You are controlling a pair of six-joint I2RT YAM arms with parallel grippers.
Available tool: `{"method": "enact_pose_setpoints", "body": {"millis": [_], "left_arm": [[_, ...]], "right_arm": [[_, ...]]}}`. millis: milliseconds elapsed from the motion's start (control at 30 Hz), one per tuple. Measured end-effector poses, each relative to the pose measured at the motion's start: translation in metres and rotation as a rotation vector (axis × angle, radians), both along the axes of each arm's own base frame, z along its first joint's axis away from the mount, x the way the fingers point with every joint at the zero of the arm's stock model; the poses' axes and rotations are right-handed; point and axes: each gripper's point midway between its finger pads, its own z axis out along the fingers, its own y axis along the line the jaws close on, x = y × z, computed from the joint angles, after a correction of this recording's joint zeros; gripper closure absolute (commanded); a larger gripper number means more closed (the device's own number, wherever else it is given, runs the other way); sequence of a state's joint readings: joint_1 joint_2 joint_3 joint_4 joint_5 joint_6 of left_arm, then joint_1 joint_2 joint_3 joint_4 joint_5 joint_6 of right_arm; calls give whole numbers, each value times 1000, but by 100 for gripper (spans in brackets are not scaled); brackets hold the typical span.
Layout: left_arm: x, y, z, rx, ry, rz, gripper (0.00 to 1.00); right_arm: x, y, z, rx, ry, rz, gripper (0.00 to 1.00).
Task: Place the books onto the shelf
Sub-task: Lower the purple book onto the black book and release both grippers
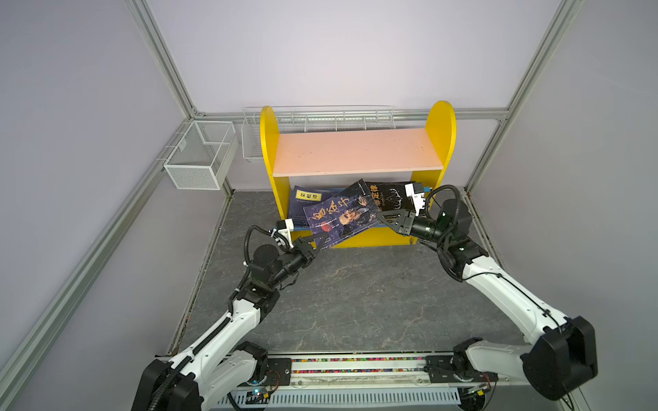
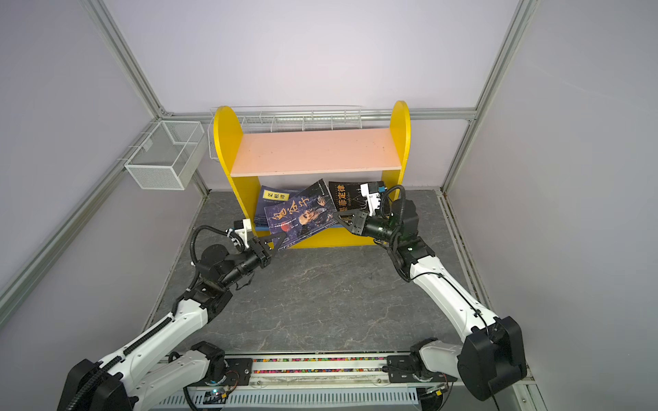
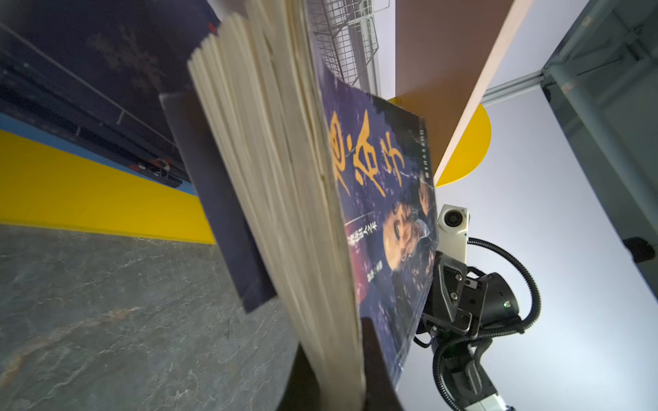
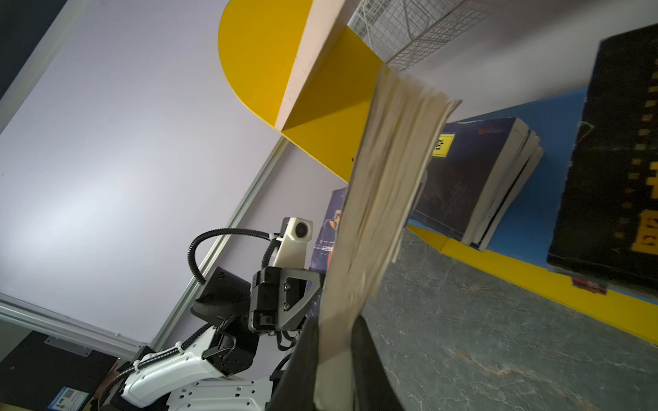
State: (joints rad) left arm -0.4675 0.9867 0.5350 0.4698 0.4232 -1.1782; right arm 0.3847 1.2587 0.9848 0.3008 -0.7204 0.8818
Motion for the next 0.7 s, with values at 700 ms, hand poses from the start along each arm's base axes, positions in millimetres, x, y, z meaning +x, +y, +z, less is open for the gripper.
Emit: {"method": "enact_pose_setpoints", "body": {"millis": [700], "left_arm": [[49, -82, 24, 256, -80, -60, 100]], "right_arm": [[29, -126, -70, -458, 189, -600, 60]]}}
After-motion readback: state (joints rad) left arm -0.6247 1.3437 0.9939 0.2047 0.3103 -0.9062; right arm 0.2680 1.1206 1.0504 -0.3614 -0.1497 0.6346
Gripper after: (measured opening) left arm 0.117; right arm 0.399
